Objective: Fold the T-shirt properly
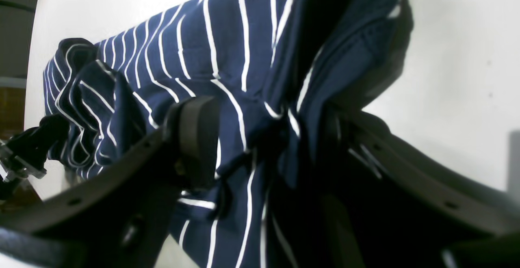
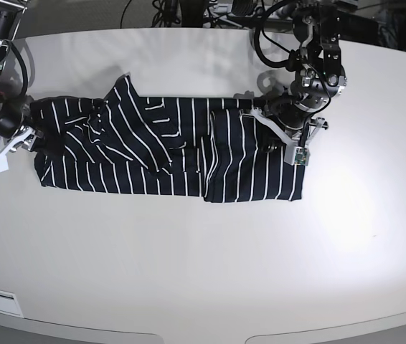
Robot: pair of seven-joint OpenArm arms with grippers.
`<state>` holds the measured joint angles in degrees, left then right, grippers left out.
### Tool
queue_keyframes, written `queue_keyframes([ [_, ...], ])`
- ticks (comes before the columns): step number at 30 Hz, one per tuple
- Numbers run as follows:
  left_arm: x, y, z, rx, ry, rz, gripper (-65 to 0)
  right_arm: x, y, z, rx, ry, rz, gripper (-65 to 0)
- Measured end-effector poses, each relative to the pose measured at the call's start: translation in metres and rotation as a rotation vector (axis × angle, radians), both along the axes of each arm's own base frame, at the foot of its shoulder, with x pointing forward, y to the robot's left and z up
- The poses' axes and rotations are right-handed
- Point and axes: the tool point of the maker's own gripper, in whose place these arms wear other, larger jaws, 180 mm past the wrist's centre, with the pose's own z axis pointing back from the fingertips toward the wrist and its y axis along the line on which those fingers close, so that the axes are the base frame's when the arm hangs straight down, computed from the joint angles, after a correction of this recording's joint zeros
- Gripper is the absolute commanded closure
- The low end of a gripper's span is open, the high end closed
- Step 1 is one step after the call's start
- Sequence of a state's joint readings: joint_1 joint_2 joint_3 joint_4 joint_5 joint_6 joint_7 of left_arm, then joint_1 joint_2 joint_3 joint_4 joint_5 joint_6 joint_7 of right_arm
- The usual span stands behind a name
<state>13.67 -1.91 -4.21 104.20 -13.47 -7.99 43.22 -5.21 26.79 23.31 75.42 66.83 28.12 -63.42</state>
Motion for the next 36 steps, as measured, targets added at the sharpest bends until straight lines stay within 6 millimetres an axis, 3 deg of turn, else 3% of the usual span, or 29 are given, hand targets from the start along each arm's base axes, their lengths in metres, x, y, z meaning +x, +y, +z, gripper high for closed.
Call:
queue_keyframes([
  [7,0.0,0.0,0.0,0.0,0.0,0.0,0.0,0.001,0.003,-0.001,0.01,-0.002,-0.013,-37.8],
  [17,0.0,0.0,0.0,0.001,0.0,0.0,0.0,0.006,0.025,-0.003,0.049,-0.037,0.013,-37.3],
  [19,0.0,0.0,0.0,0.0,0.001,0.001,0.0,0.006,0.027,-0.003,0.054,-0.038,0.015,-32.2],
  [23,0.0,0.0,0.0,0.0,0.001,0.001,0.0,0.001,0.028,-0.009,0.041,-0.003,0.028,-1.2],
  [33,0.004,0.0,0.003,-0.002,-0.01,-0.002,0.0,0.018,0.016,-0.007,-0.086,0.01,0.08,0.0],
  [36,0.008,-0.005,0.006,-0.057,-0.011,0.004,-5.8,0.02,0.01,-0.004,-0.109,0.01,0.082,0.0],
])
